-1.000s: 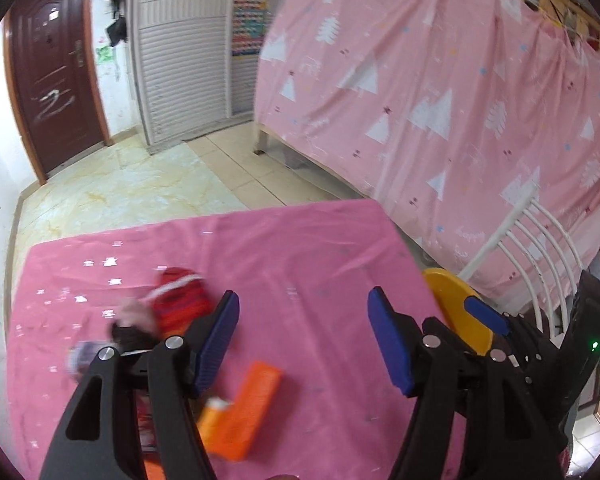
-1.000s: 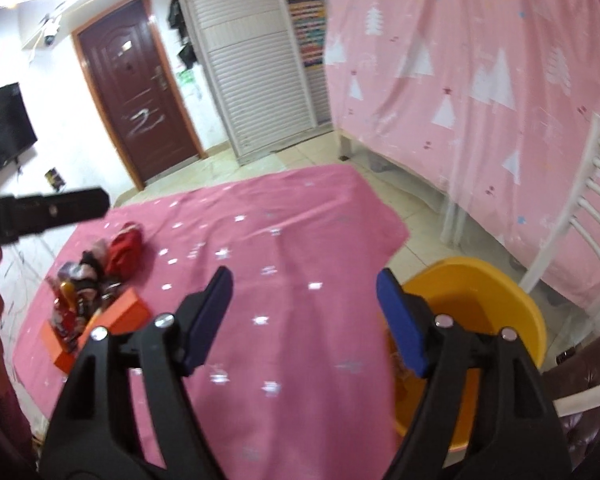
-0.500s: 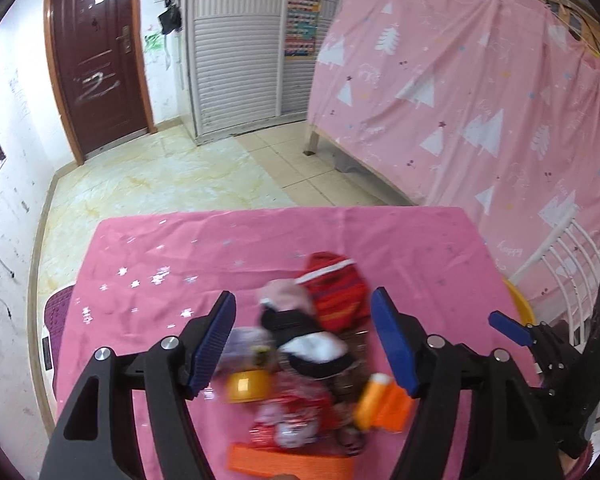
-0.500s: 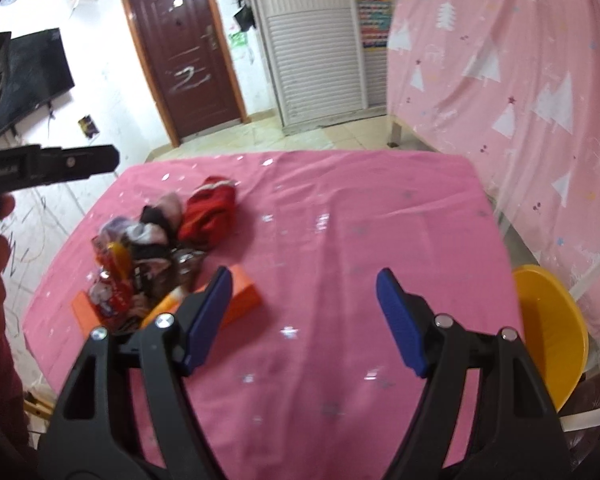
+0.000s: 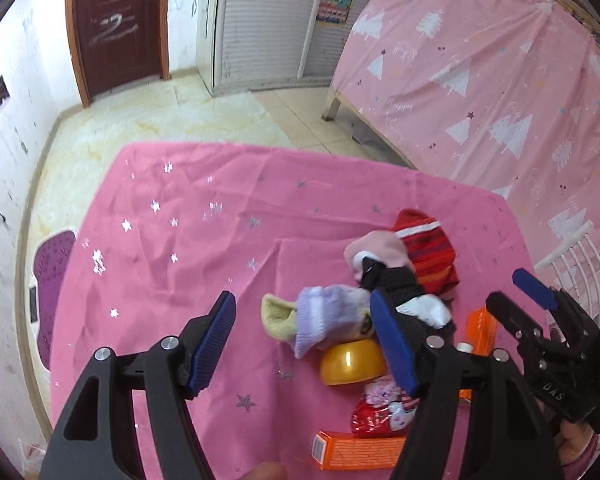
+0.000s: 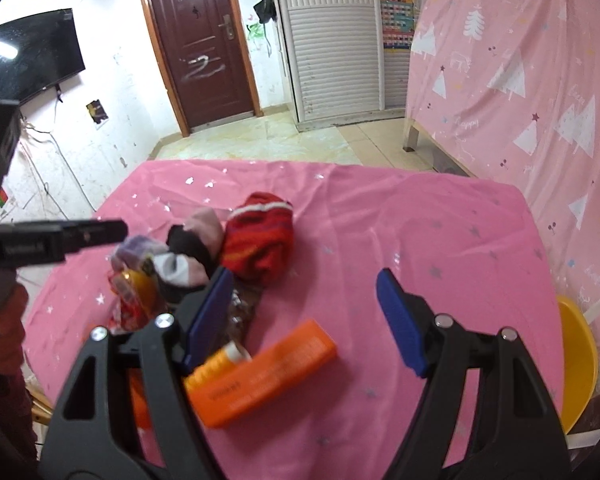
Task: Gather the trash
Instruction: 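Grasp the lilac sock with the left gripper while the right gripper grasps the red sock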
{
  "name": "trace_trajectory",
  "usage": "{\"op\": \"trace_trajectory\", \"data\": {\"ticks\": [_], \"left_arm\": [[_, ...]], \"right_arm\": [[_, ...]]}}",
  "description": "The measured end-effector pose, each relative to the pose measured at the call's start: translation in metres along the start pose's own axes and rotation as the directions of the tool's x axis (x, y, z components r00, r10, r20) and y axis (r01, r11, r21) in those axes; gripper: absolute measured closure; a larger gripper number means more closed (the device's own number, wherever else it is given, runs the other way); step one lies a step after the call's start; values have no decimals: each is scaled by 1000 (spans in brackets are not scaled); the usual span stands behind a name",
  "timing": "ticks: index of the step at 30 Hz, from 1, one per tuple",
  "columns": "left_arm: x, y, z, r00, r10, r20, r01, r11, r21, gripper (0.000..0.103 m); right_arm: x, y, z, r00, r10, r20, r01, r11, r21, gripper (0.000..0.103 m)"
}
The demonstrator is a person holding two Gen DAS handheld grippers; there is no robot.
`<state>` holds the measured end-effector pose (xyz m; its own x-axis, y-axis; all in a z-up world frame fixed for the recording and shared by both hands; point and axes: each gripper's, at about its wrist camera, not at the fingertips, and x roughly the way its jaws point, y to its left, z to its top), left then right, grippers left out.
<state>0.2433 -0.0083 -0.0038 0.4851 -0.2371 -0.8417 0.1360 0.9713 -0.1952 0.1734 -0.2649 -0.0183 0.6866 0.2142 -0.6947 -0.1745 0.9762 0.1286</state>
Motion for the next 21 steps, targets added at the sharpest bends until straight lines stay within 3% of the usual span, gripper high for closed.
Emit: {"op": "trace_trajectory", "data": {"ticks": [5,10,18,21], "left_arm": [[20,8,-2,996,-65,-59,63,998,-29,53],[34,9,-9,995,-90,-52,89,996,-26,90],[22,17,-13,998,-48,38,50,998,-43,95],[13,18,-9,998,-38,59,40,998,-43,95]], "right_arm": [[14,6,12,999,31,-17,-31,1000,3,32],[32,9,25,998,51,-36,-50,999,19,32],[62,13,32,993,38,-114,-36,999,17,32],[69,16,31,989,54,-135,-53,999,13,40]]}}
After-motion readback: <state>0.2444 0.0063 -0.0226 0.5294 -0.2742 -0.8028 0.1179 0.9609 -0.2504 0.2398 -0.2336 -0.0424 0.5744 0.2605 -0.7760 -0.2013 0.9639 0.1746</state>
